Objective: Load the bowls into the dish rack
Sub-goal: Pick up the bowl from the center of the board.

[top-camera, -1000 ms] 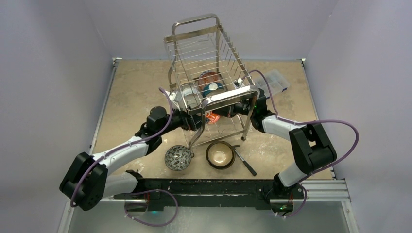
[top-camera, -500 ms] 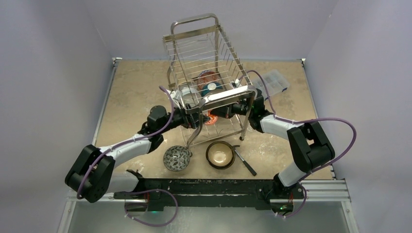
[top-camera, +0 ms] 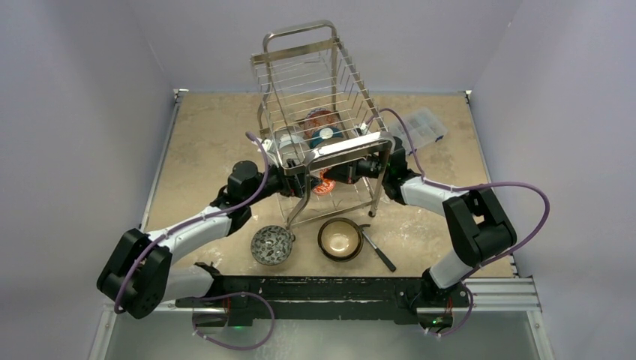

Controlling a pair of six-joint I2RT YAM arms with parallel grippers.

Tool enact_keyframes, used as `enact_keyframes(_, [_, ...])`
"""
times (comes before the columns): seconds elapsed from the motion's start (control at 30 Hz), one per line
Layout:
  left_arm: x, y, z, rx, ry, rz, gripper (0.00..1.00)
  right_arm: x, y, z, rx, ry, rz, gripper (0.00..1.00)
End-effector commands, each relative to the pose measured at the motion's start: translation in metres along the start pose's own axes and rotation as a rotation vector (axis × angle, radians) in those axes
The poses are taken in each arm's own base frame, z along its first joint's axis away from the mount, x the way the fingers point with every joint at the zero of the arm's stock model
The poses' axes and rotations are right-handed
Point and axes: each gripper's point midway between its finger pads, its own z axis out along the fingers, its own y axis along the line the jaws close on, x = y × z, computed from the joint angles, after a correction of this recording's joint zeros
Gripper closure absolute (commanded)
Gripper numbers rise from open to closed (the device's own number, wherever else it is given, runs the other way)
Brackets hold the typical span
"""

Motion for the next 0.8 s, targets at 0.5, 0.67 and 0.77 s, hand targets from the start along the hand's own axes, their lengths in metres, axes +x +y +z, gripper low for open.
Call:
enact_keyframes(0.5, [-0.017, -0.029, 0.014, 0.142, 0.010, 0.081, 0.40, -0.017, 0.030, 0.010, -0.095, 0.010, -0.082, 1.00])
enact_keyframes(0.67, [-0.023, -0.031, 0.012, 0.127, -0.004, 0.078, 0.65, -0.018, 0.027, 0.010, -0.076, 0.008, -0.086, 1.00])
enact_keyframes(0.77, [-0.025, -0.031, 0.011, 0.114, -0.003, 0.072, 0.91, -0.019, 0.027, 0.010, -0.071, 0.003, -0.089, 0.92])
